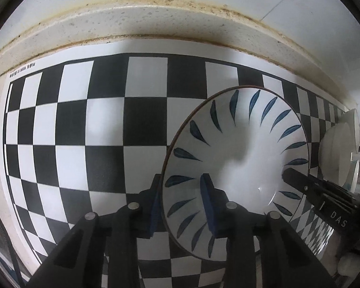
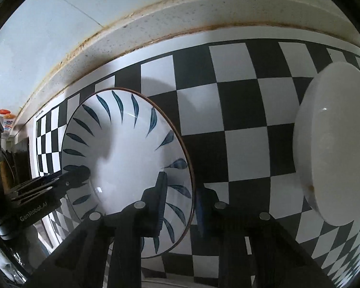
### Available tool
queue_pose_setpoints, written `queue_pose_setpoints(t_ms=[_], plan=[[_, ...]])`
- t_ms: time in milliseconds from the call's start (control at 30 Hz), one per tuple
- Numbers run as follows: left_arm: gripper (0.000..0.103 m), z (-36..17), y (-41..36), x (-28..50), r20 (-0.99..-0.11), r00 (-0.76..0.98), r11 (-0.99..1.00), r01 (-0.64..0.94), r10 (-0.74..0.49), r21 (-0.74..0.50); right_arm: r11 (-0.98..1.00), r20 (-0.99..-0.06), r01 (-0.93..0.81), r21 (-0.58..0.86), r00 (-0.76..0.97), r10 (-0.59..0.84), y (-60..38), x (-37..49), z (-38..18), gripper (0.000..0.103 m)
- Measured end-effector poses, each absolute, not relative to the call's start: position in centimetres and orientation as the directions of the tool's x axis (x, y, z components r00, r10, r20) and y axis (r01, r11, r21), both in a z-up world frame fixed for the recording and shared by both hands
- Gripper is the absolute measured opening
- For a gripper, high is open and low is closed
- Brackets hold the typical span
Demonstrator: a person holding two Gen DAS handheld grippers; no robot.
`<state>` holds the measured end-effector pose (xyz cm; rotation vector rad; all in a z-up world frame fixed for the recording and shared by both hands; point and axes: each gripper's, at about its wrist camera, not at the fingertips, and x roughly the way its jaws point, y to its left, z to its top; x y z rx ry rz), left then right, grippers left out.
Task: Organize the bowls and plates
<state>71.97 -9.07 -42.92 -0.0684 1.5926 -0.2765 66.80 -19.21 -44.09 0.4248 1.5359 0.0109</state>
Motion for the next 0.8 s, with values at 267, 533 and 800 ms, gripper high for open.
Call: queue_pose_setpoints(t_ms=[267, 533, 800], plan=[[0.027, -41.9, -9.2, 71.3, -0.978, -0.017, 0.968, 0.14, -0.21, -0.21, 0.935, -0.965, 0.238, 0.263, 0.064, 0.255, -19.2, 66.4, -43.1, 0.02], [0.027, -39.9, -9.9, 69.6, -0.978, 0.017, 0.967, 0.157, -0.206, -0.201, 0.946, -0.968, 0.207, 0.25, 0.088, 0.237, -18.1, 65.7, -41.6, 0.019], [0.027, -37.4, -9.5, 67.6, -0.973, 0.064, 0.964, 0.168, -0.221, -0.207, 0.939, -0.958, 0.202, 0.279, 0.132, 0.256, -18.8, 63.9, -39.2, 0.018]])
